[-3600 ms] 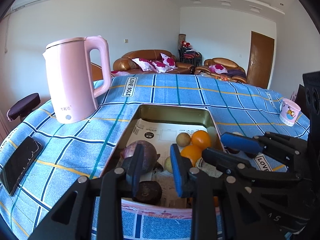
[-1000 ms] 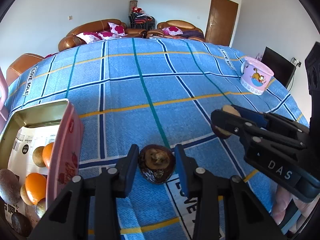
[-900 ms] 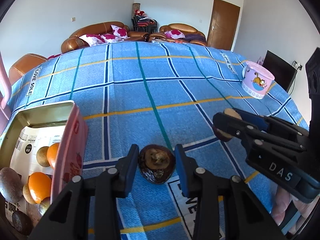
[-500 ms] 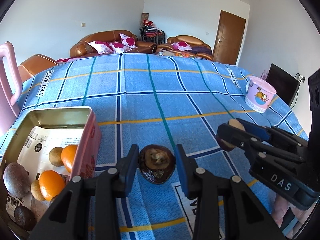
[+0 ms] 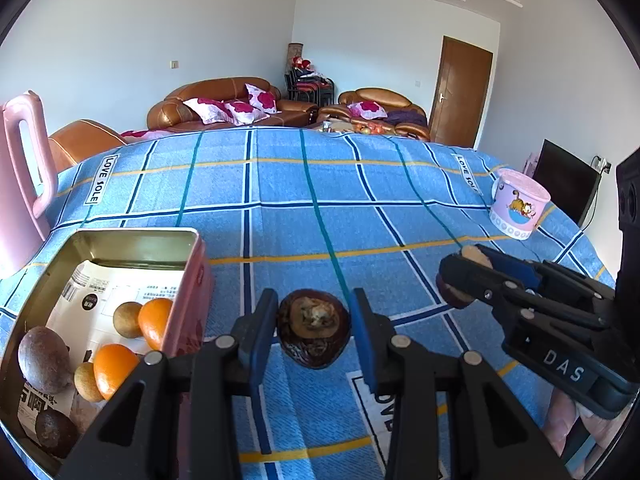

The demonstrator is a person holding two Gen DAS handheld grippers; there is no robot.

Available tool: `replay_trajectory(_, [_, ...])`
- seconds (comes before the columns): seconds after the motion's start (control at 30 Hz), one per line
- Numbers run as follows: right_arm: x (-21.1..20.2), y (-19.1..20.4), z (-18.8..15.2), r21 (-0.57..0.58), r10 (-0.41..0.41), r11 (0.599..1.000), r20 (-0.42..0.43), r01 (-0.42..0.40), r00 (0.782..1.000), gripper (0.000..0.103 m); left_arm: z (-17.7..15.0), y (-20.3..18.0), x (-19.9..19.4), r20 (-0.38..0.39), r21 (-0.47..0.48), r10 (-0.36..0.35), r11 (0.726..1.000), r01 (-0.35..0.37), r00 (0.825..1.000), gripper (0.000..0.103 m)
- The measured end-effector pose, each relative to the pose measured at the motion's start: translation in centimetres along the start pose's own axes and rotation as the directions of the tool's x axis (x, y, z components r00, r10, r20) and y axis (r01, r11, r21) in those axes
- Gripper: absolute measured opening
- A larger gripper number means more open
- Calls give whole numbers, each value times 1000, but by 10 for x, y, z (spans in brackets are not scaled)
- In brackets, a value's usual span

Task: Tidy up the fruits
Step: 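Lift the dark brown fruit with the left tool while the right tool holds the tan jar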

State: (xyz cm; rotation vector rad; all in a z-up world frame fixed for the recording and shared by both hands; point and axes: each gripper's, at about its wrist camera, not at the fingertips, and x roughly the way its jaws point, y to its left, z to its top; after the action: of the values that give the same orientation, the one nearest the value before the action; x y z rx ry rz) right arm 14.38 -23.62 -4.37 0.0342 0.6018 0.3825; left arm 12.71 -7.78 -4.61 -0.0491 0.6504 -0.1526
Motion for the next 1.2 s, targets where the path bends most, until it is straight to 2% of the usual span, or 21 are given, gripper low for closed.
replay_trajectory(1.2, [-21,5,0,-32,-13,999,109,17,994,36,-4,-7,-31,164,32,52,998,-58,985,38])
